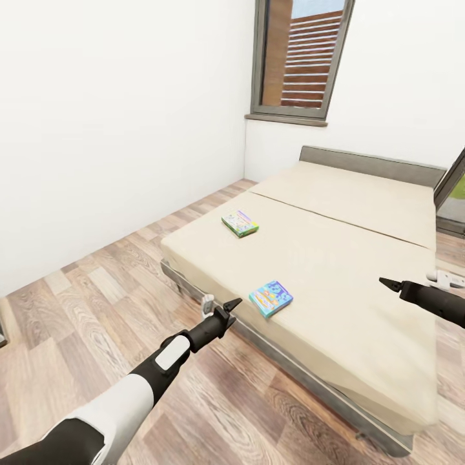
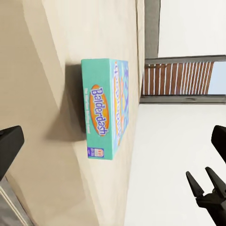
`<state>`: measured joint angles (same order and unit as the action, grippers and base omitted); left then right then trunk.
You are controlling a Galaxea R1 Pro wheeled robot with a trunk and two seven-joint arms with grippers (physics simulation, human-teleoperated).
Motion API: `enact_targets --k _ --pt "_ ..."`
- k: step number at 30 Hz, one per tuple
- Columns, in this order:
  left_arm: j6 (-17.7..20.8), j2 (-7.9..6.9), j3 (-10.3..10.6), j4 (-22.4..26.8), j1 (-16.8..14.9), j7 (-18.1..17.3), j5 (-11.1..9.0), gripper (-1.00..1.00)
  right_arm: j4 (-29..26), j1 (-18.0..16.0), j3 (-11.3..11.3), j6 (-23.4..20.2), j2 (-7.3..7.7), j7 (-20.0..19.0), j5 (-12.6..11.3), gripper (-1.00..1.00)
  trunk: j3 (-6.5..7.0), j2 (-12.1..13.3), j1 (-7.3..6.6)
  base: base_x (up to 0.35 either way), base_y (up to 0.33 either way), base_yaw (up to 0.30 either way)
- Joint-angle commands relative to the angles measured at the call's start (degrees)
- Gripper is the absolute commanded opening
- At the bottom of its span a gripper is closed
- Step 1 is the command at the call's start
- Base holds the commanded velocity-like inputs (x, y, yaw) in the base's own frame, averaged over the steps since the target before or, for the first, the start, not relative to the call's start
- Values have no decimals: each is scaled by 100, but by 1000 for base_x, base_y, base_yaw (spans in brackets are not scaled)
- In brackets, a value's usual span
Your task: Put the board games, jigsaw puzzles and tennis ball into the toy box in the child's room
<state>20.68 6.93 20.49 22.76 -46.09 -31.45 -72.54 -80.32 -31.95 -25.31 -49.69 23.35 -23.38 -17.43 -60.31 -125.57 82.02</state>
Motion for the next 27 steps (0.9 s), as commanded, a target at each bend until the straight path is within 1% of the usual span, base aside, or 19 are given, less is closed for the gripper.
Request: enact_targets --k 1,7,18,27 --pt "26 -2 26 -6 -6 -10 -59 100 -3 -4 -9 -29 0 -35 20 100 -5 -2 -1 0 0 -97" --pt "23 0 25 -58 -16 -10 -57 100 -7 -4 -9 -31 2 -35 20 100 -5 -2 -1 0 0 -176" --pt "17 -28 25 -127 -21 -10 -51 100 -10 -4 -15 -32 7 -35 20 100 -5 -2 -1 0 0 -236" --pt "13 -38 21 -209 -24 -5 -54 100 -12 -4 -17 -32 10 -35 20 100 -5 -2 -1 0 0 -112"
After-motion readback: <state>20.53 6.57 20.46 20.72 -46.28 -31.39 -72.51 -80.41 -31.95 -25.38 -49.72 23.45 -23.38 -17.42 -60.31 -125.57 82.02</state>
